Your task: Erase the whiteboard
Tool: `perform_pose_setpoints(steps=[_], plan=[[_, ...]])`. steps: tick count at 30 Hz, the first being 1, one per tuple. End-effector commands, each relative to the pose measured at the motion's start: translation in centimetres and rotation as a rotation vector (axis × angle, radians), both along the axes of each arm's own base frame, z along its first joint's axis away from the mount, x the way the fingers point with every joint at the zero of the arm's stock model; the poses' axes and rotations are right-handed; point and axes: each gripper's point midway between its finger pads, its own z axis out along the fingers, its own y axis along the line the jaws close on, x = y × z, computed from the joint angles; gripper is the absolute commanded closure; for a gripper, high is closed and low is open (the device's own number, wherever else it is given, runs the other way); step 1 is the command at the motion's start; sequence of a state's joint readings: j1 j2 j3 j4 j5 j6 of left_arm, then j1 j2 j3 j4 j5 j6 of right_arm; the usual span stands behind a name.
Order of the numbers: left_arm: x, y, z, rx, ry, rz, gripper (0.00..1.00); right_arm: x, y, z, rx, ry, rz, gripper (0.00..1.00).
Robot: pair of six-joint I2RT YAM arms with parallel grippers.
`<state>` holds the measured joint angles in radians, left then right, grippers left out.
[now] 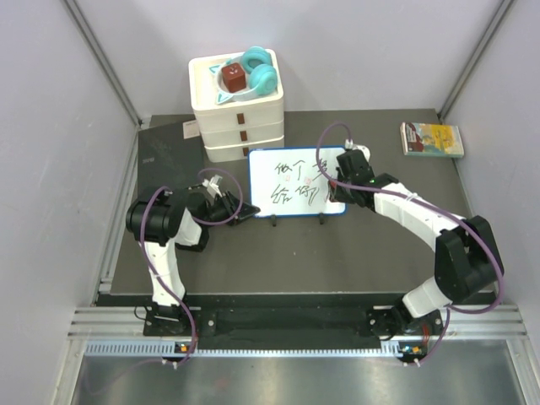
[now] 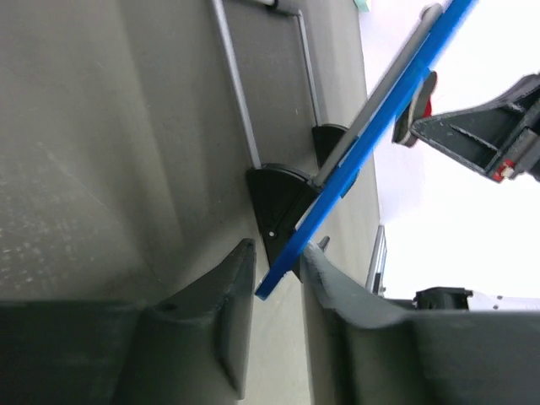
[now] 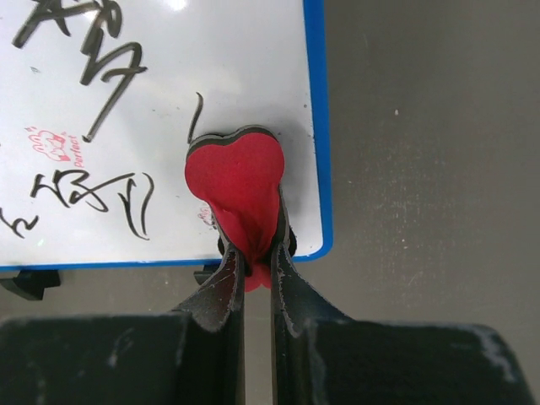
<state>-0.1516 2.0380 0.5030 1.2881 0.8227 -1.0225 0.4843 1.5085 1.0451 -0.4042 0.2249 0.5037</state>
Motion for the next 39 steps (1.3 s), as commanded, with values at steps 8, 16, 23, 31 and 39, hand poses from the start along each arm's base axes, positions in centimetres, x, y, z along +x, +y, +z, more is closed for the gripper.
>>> perform_pose_setpoints(steps=[8,16,23,31,39], plan=[[0.7,-0.3,2.8,-0.027,-0.176,-0.017,0.98,0.6,-1.0,-2.1,-0.041,-0.019,-0.096,1.0],[0.7,-0.2,2.5,-0.018,-0.163,-0.009,1.0,1.0,-0.6,-1.8,-0.012,-0.045,-0.099,1.0],[1.0,0.2,1.2,0.033,-0.105,0.022,1.0,1.1,-0.3,-1.6,0.006,-0.049,-0.09,1.0],[0.3,0.1,-0.6,0.132,-0.059,0.029,1.0,1.1,-0.1,-1.6,0.019,-0.06,-0.083,1.0],[-1.1,0.2,-2.5,0.121,-0.014,0.03,1.0,1.2,0.1,-1.4,0.031,-0.073,-0.075,1.0]])
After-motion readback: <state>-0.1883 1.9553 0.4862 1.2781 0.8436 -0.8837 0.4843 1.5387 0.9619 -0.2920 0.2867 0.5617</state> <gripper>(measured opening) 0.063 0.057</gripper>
